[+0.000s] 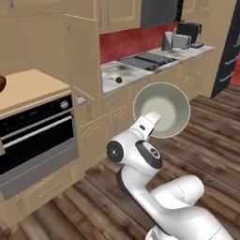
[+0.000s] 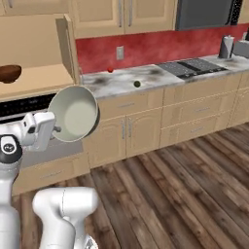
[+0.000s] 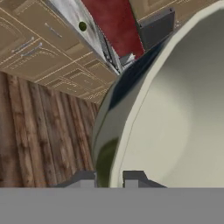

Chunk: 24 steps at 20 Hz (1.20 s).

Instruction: Pick both bowls and place them on the counter. Then place the lime in one bowl and place the egg in the other bowl.

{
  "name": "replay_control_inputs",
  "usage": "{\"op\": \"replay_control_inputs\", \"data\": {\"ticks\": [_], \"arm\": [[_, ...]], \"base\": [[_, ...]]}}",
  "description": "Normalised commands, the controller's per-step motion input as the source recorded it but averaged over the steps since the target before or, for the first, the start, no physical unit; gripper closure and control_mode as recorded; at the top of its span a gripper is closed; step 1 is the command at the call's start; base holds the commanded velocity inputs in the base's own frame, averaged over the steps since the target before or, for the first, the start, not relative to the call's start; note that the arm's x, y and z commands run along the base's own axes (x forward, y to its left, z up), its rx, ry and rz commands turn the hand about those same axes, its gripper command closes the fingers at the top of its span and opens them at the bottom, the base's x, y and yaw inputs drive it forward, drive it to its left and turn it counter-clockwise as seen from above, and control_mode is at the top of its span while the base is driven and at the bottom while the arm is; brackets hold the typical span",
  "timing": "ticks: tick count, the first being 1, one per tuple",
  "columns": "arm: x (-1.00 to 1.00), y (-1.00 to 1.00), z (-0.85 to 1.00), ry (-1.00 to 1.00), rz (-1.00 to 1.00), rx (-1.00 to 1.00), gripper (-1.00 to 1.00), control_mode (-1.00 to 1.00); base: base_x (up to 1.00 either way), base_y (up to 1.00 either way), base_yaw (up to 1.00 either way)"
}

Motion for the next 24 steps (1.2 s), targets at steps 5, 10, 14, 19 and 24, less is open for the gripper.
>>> {"op": "replay_control_inputs", "data": {"ticks": [5,10,14,19,24], "arm": [[0.0,0.0,0.0,0.0,0.0,0.0,1.0,1.0],[0.0,0.0,0.0,0.0,0.0,0.0,1.0,1.0],[0.0,0.0,0.0,0.0,0.0,0.0,1.0,1.0],[0.0,0.0,0.0,0.0,0.0,0.0,1.0,1.0],[0.0,0.0,0.0,0.0,0.0,0.0,1.0,1.0]], "base": [[0.56,-0.25,-0.24],[0.65,-0.42,-0.14],[0.74,-0.49,-0.05],[0.82,-0.36,0.0],[1.0,0.0,0.03]]}}
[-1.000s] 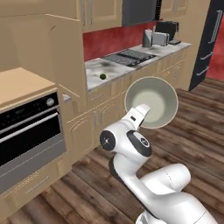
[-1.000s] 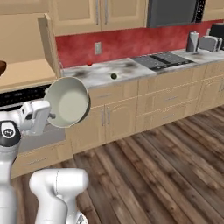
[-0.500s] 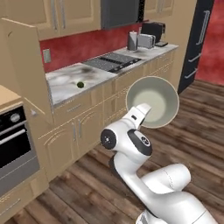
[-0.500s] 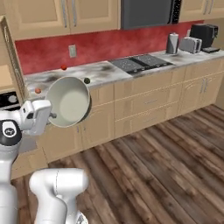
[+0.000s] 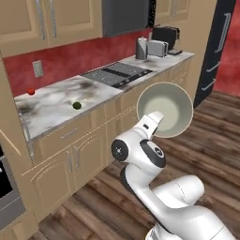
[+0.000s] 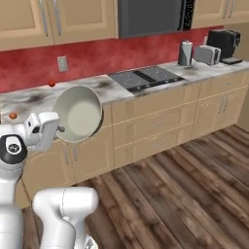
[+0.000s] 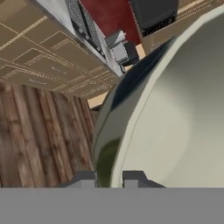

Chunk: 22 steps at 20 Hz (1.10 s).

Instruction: Pick both bowls and place them on the counter. Then place the lime in one bowl and place the egg in the other bowl.

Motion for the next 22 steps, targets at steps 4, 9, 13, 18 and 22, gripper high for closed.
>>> {"op": "replay_control_inputs", "data": {"ticks": [4,9,13,18,22], "arm": [[0.0,0.0,0.0,0.0,0.0,0.0,1.0,1.0],[0.0,0.0,0.0,0.0,0.0,0.0,1.0,1.0],[0.0,0.0,0.0,0.0,0.0,0.0,1.0,1.0],[0.0,0.0,0.0,0.0,0.0,0.0,1.0,1.0],[0.0,0.0,0.0,0.0,0.0,0.0,1.0,1.0]], "base": [[1.0,0.13,0.03],[0.99,0.07,0.14],[0.64,0.0,0.32],[0.11,0.07,0.49],[0.06,0.08,0.49]]}}
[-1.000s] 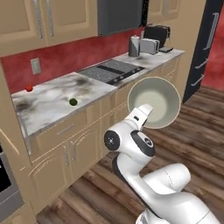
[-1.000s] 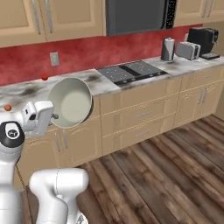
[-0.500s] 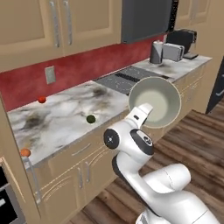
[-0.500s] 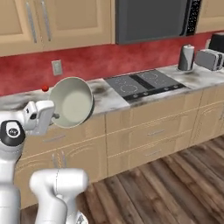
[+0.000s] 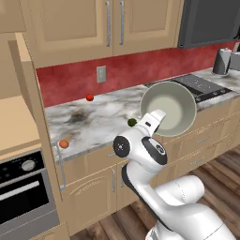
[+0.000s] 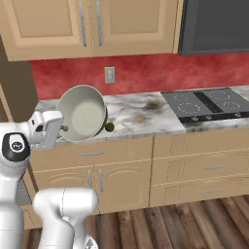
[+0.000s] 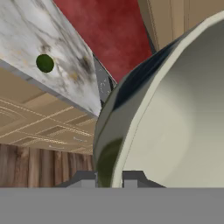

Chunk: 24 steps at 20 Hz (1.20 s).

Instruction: Pick both bowls and place them on the counter. Then place the lime in one bowl and place the egg in the other bowl.

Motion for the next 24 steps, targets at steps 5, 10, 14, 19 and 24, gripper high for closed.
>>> {"op": "replay_control_inputs", "data": {"ticks": [5,10,14,19,24], "arm": [[0.0,0.0,0.0,0.0,0.0,0.0,1.0,1.0],[0.0,0.0,0.0,0.0,0.0,0.0,1.0,1.0],[0.0,0.0,0.0,0.0,0.0,0.0,1.0,1.0],[0.0,0.0,0.0,0.0,0.0,0.0,1.0,1.0],[0.0,0.0,0.0,0.0,0.0,0.0,1.0,1.0]], "base": [[0.59,-0.1,0.4],[0.53,-0.18,0.35],[0.38,-0.08,0.29],[0.47,-0.04,0.26],[0.52,-0.19,0.24]]}}
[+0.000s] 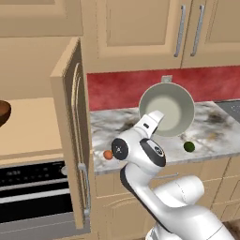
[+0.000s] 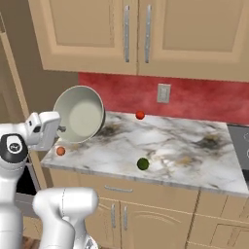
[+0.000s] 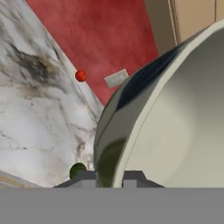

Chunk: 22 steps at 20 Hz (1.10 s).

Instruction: Pick both bowls and place them on the counter. Then place the lime in one bowl and place the egg in the other bowl.

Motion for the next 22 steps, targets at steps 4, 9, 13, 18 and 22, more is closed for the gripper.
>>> {"op": "replay_control_inputs", "data": {"ticks": [4,9,13,18,22], "arm": [[0.0,0.0,0.0,0.0,0.0,0.0,1.0,1.0],[0.0,0.0,0.0,0.0,0.0,0.0,1.0,1.0],[0.03,-0.07,-0.04,0.0,0.01,0.02,1.0,-1.0],[0.3,-0.08,-0.28,0.04,0.02,0.03,1.0,-1.0],[0.4,-0.13,-0.37,0.11,0.03,0.04,1.0,-1.0]], "base": [[0.48,-0.23,0.18],[0.19,-0.23,0.06],[0.0,-0.04,0.0],[0.0,0.0,0.0],[0.0,0.0,0.0]]}}
